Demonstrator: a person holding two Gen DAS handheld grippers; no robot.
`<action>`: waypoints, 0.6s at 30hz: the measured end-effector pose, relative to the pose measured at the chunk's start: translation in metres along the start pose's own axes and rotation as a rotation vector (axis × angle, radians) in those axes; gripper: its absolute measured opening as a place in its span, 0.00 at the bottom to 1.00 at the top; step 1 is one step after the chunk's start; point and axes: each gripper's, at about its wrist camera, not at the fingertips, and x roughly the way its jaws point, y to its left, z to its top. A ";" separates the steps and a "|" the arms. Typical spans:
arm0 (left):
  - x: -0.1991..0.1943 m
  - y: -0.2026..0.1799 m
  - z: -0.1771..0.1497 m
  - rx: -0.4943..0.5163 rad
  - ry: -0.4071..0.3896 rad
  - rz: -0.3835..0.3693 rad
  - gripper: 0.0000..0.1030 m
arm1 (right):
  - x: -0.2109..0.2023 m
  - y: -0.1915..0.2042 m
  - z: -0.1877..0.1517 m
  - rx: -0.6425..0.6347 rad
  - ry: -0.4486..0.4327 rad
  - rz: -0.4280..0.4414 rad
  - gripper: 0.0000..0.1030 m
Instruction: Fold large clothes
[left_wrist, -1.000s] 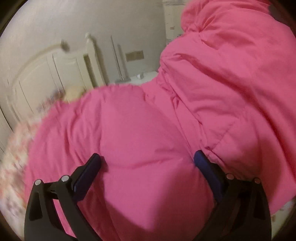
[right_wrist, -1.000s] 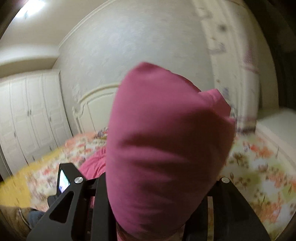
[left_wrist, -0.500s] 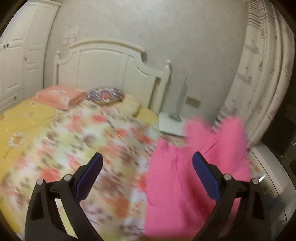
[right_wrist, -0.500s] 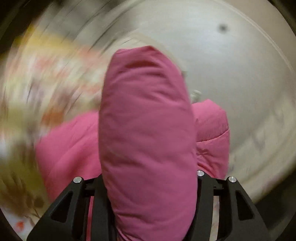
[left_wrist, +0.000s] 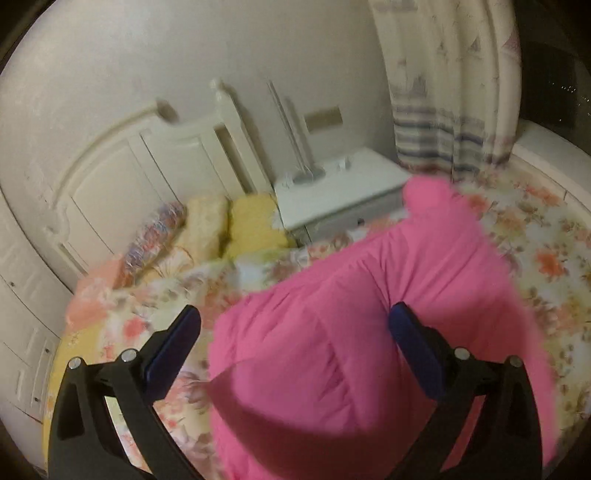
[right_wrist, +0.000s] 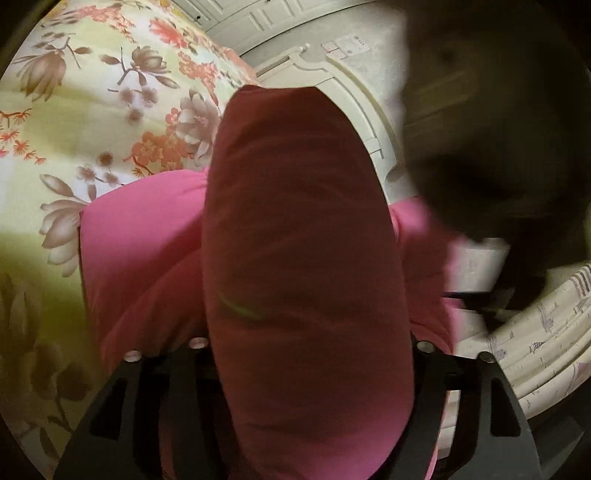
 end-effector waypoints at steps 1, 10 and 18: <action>0.017 0.013 -0.006 -0.030 -0.003 -0.077 0.98 | -0.006 -0.001 -0.004 -0.005 -0.012 0.005 0.75; 0.074 0.101 -0.068 -0.439 -0.014 -0.280 0.98 | -0.095 -0.154 -0.083 0.628 -0.293 0.550 0.77; 0.069 0.099 -0.078 -0.476 -0.049 -0.302 0.98 | 0.045 -0.275 -0.147 1.054 -0.123 0.556 0.78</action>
